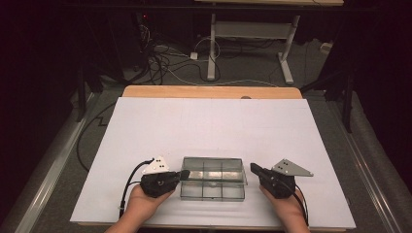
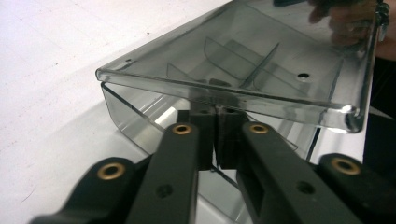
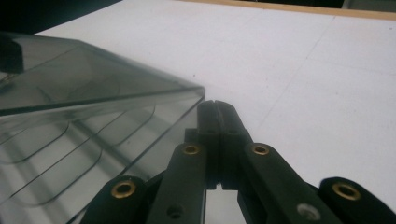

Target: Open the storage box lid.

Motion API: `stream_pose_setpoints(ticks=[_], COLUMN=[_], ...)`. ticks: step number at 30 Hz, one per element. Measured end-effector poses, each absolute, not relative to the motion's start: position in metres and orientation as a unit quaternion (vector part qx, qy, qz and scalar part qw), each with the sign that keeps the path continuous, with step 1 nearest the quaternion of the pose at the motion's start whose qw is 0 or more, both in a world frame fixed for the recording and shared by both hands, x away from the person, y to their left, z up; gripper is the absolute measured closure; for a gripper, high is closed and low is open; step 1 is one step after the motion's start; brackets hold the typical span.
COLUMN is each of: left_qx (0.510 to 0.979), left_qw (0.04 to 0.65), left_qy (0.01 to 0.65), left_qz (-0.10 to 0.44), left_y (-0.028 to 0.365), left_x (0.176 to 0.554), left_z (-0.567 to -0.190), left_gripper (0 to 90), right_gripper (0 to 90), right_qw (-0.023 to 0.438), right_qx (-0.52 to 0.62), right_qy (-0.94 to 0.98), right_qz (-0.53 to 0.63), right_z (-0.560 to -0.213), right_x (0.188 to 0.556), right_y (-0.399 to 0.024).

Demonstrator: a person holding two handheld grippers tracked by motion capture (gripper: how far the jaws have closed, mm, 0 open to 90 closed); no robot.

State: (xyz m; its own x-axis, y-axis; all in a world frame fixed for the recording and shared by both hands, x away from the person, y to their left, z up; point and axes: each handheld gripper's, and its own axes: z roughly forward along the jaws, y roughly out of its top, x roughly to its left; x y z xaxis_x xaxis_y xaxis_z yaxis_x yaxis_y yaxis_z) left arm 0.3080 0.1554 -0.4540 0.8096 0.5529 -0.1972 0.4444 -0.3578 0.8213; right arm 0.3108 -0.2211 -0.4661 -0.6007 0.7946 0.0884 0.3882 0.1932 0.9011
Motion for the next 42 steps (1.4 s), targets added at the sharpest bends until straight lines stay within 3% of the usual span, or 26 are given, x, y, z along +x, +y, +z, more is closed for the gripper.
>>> stream_pose_setpoints(ticks=[15,42], left_qx=[0.813,0.8], left_qw=[0.485,0.496], left_qy=[0.315,0.327], left_qz=[0.073,0.085], left_y=[0.153,0.148], left_x=[0.327,0.348], left_z=[-0.447,-0.439], left_gripper=[87.0,87.0], right_gripper=[90.0,90.0], right_qw=[0.202,0.221], right_qx=[0.385,0.373], right_qy=[0.746,0.732], right_qz=[0.504,0.526], right_z=[-0.454,-0.433], right_x=[0.353,0.361], right_y=[-0.201,-0.194])
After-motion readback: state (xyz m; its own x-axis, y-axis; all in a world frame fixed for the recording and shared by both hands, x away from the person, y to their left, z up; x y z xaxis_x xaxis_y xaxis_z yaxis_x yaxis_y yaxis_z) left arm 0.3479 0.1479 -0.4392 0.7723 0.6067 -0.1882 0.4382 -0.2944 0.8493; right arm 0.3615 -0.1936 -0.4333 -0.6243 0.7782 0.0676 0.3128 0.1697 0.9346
